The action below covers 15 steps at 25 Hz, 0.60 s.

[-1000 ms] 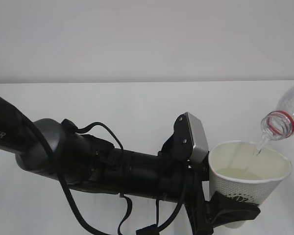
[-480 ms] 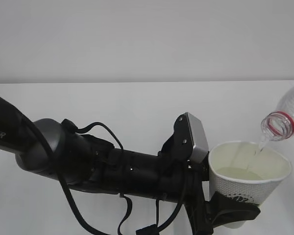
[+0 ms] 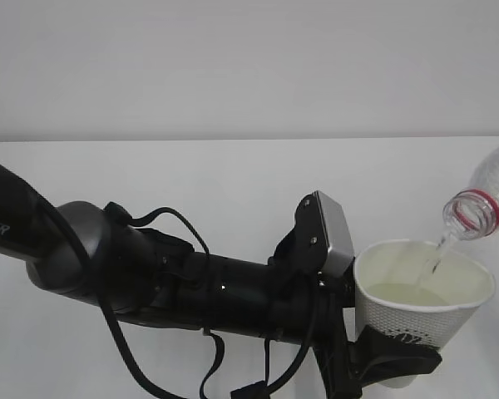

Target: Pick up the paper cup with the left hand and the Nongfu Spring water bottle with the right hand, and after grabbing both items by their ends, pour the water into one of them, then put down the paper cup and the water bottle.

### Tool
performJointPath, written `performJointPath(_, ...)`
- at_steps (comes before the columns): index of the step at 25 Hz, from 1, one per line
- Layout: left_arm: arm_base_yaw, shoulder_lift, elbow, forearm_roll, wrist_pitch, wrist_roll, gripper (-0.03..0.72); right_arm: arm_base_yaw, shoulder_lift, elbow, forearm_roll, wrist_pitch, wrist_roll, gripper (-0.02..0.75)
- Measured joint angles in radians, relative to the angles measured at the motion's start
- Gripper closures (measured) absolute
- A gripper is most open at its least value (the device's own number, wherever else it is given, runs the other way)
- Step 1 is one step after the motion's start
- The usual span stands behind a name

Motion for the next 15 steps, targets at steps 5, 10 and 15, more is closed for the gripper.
performJointPath(5,0.000,0.000,0.000,0.000,0.000,0.000,0.177,0.000,0.000,0.000,0.000,0.000,-0.016,0.324)
performJointPath(10,0.000,0.000,0.000,0.000,0.000,0.000,0.177,0.000,0.000,0.000,0.000,0.000,-0.018,0.324)
performJointPath(15,0.000,0.000,0.000,0.000,0.000,0.000,0.177,0.000,0.000,0.000,0.000,0.000,-0.019,0.324)
